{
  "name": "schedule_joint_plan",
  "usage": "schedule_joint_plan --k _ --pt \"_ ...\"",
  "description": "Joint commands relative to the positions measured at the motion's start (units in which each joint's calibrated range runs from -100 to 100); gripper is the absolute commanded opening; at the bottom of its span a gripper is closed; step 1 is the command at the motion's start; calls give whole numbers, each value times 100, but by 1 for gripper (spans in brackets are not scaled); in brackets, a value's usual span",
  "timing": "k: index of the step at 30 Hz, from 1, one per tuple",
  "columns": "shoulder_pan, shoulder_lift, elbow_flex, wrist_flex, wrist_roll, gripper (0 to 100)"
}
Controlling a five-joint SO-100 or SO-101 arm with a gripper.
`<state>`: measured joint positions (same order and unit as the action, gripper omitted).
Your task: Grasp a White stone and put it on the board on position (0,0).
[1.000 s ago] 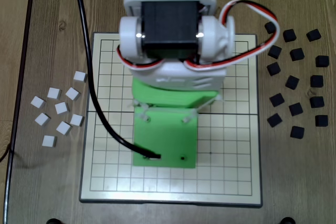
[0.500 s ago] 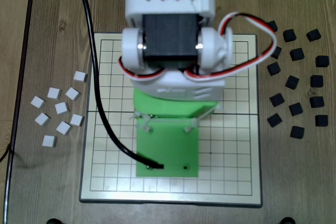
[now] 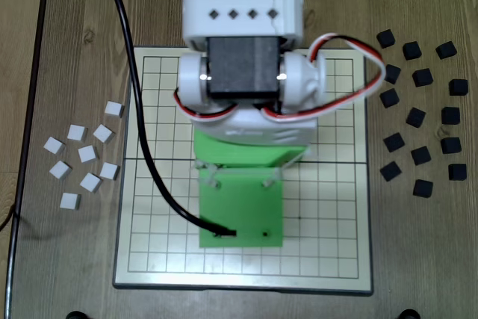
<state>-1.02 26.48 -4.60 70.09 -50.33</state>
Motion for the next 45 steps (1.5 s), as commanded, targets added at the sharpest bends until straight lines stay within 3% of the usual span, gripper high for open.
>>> schedule_joint_plan --k 1,45 --pt "71 -304 -3 -118 20 6" --pt "125 -347 412 -490 34 6"
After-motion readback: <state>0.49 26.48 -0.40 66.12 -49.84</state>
